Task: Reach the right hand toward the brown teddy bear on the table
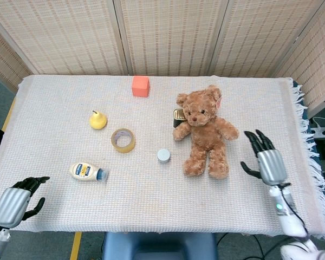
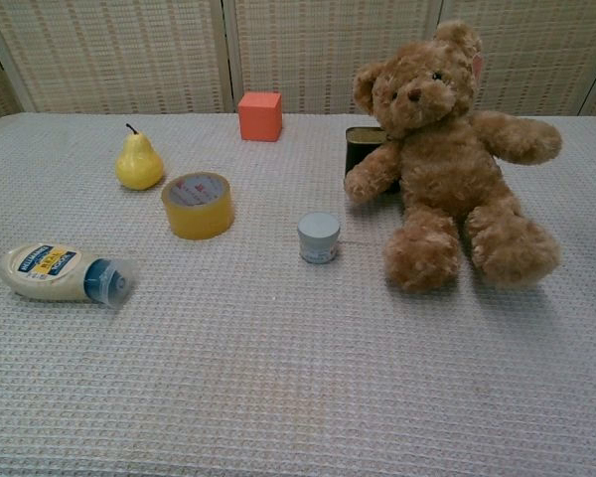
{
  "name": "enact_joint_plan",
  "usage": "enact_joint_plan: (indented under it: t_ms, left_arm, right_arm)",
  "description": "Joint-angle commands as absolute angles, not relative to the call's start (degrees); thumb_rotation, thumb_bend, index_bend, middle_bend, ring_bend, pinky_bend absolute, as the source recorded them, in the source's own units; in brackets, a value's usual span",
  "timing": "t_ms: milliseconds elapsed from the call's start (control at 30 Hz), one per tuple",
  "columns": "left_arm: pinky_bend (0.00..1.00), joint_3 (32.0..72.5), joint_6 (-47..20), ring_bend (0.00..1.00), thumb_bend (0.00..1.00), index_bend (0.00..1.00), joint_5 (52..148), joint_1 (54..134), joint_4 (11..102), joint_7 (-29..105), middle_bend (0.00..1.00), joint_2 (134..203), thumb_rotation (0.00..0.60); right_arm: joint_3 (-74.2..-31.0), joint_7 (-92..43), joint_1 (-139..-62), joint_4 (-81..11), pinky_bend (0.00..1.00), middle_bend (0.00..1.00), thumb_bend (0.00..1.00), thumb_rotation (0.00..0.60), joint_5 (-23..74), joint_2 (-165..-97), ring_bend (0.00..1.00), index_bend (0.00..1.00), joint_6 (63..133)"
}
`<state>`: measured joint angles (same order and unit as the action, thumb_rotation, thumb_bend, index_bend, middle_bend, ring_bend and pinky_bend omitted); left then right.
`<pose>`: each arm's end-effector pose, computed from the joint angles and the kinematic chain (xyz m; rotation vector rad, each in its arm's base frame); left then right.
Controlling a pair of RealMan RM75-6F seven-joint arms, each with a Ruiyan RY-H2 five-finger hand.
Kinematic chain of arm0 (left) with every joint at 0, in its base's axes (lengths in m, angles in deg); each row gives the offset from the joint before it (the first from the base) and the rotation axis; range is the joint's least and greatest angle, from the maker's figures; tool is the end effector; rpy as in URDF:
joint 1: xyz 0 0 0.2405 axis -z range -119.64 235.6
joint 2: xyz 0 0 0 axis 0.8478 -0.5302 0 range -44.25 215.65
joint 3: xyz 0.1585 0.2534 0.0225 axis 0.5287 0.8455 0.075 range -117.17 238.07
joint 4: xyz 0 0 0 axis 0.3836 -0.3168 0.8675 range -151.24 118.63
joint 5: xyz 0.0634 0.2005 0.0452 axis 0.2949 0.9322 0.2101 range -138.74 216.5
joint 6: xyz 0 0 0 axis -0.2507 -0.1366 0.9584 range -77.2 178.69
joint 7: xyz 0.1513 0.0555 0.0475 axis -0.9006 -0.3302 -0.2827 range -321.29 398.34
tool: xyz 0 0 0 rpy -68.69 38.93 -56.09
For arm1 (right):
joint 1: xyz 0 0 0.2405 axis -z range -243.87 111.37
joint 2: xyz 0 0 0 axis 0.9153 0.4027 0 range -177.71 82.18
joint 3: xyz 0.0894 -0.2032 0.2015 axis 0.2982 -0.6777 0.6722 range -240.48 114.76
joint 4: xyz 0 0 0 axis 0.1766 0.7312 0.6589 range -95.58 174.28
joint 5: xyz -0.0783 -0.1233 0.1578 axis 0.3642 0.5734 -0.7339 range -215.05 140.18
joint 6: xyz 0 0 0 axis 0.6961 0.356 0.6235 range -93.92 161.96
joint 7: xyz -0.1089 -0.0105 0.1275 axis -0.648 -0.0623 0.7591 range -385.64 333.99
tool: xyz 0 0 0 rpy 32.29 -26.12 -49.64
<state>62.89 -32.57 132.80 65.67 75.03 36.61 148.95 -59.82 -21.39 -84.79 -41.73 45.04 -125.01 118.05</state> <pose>-0.3370 0.2032 0.1524 -1.6206 -0.8480 -0.8791 -0.3196 -0.2943 0.1076 1.4357 -0.8858 1.1253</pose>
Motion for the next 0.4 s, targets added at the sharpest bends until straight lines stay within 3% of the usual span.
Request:
enact_joint_plan:
  t_ms: [33, 400]
  left_arm:
    - [0.43, 62.92, -32.35, 0.26, 0.42, 0.22, 132.84, 65.77, 75.07, 36.07, 0.3, 149.04, 0.6]
    - [0.43, 62.99, -32.17, 0.26, 0.42, 0.22, 132.87, 65.83, 75.22, 35.63, 0.31, 149.07, 0.6]
  right_arm:
    - [-63.53, -28.63, -75.11, -51.85, 0.14, 0.09, 0.18, 0.6, 44.41, -116.27, 0.0, 0.01, 125.76]
    - [-63.88, -33.06, -73.08, -50.7, 0.14, 0.09, 0.18, 0.6, 47.95, -118.18, 0.0, 0.0, 127.53]
